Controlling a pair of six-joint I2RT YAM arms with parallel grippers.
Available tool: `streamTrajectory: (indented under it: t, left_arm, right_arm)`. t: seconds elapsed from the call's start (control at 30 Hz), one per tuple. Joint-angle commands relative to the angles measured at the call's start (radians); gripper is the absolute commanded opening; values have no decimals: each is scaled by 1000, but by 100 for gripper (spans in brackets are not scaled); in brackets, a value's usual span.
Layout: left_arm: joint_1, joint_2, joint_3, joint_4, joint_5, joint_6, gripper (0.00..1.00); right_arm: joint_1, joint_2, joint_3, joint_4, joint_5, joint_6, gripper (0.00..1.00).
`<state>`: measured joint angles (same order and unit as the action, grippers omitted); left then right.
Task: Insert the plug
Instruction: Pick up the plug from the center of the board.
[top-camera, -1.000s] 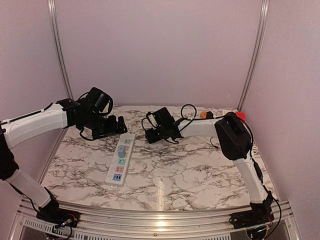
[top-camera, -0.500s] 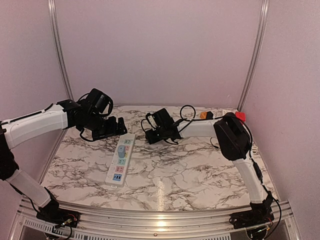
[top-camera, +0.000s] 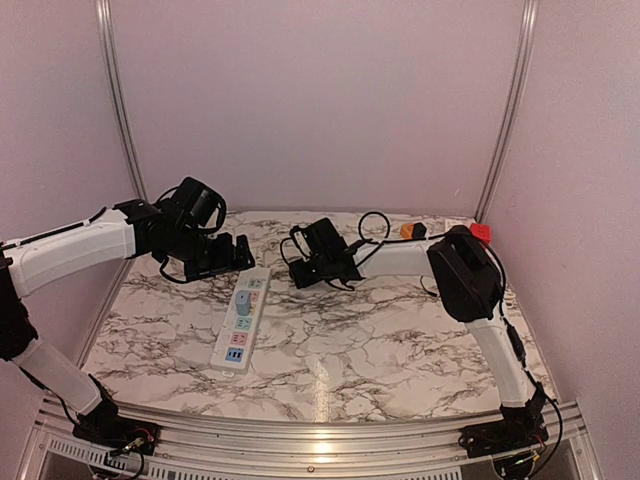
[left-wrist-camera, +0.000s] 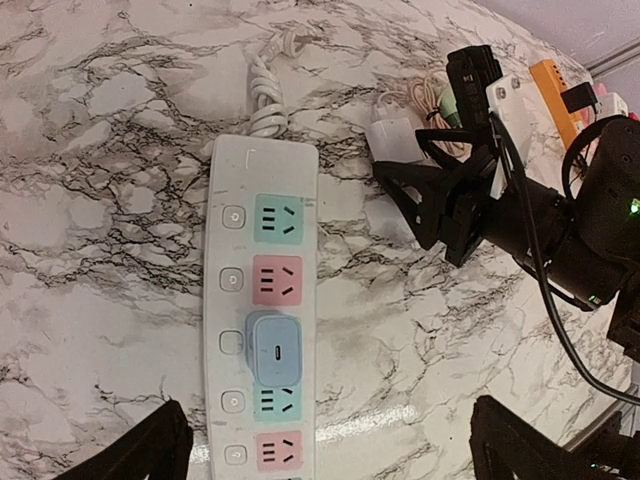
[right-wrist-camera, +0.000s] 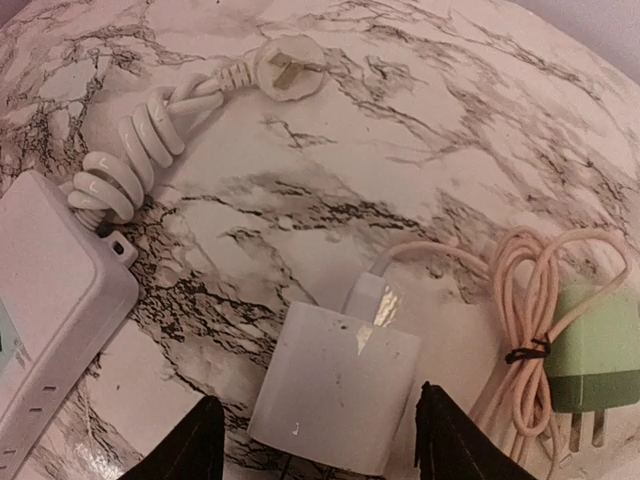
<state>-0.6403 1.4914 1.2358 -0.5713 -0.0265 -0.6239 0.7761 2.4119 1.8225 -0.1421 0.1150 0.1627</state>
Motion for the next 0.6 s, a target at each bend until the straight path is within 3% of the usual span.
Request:
streamTrajectory:
  t: [0.0, 0.3, 0.5, 0.57]
  left_arm:
    - [5, -14, -19, 20, 4, -3, 99]
    - [5, -5, -12, 20, 8, -6, 99]
    - [5, 2, -4, 23, 22, -5, 99]
    - [5, 2, 0, 25, 49, 0, 99]
  right_arm:
    - [-2, 32, 37, -1, 16, 26, 58]
    - [-6, 37, 26, 4, 8, 13, 47]
    - [-7, -34, -97, 104, -42, -46, 22]
    - [-8, -78, -164, 179, -49, -69, 20]
